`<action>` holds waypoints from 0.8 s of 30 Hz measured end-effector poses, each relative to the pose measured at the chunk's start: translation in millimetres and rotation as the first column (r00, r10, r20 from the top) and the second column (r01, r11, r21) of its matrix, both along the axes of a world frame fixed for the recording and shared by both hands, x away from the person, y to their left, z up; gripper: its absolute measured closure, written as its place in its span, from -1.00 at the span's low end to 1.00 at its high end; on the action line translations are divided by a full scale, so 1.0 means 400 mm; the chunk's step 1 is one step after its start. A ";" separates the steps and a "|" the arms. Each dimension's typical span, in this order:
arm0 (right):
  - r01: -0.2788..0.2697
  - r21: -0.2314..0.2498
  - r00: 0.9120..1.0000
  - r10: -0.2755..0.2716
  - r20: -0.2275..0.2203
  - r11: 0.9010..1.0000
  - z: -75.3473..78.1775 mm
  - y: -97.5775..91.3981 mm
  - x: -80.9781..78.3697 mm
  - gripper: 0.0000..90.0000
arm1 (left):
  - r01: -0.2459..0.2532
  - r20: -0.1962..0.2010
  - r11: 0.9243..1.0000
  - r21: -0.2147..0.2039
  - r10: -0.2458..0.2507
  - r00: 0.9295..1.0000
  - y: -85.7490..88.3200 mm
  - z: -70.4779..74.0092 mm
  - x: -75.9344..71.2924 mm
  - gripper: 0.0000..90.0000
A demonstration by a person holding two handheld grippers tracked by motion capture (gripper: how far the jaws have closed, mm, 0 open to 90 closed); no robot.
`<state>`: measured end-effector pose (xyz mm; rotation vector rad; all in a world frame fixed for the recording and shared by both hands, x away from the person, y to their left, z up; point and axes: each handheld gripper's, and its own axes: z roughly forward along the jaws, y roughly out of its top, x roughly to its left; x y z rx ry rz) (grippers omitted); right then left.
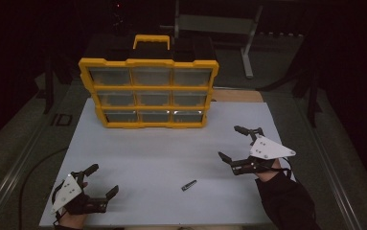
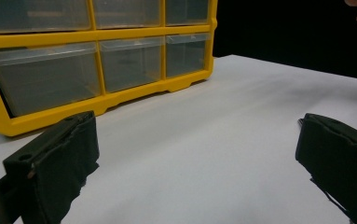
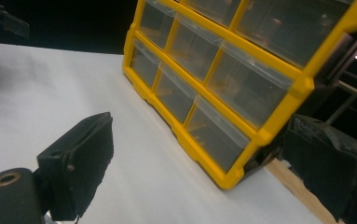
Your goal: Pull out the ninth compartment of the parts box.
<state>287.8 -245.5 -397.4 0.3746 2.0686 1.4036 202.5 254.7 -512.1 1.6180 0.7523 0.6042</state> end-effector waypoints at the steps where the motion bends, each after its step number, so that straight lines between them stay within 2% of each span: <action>1: -0.001 -0.002 1.000 0.001 0.001 1.000 0.003 0.006 0.004 -0.81 | 0.001 0.000 1.000 0.001 -0.001 1.000 0.000 0.000 0.000 -1.00; 5: -0.020 -0.014 1.000 0.020 0.004 1.000 0.009 0.033 0.022 -0.81 | 0.002 -0.001 1.000 0.004 -0.002 1.000 0.000 0.000 0.000 -1.00; 12: -0.037 -0.079 0.998 0.042 0.055 0.996 0.011 0.085 0.050 -0.81 | 0.005 0.000 1.000 0.007 -0.005 1.000 -0.001 -0.001 0.000 -1.00; 17: -0.051 -0.106 0.997 0.056 0.049 0.993 0.008 0.120 0.078 -0.81 | 0.008 -0.004 1.000 0.007 -0.008 1.000 -0.001 -0.001 0.000 -1.00; 24: -0.068 -0.126 0.997 0.070 0.017 0.990 -0.001 0.162 0.117 -0.81 | 0.012 0.000 1.000 0.009 -0.012 1.000 -0.002 -0.001 -0.001 -1.00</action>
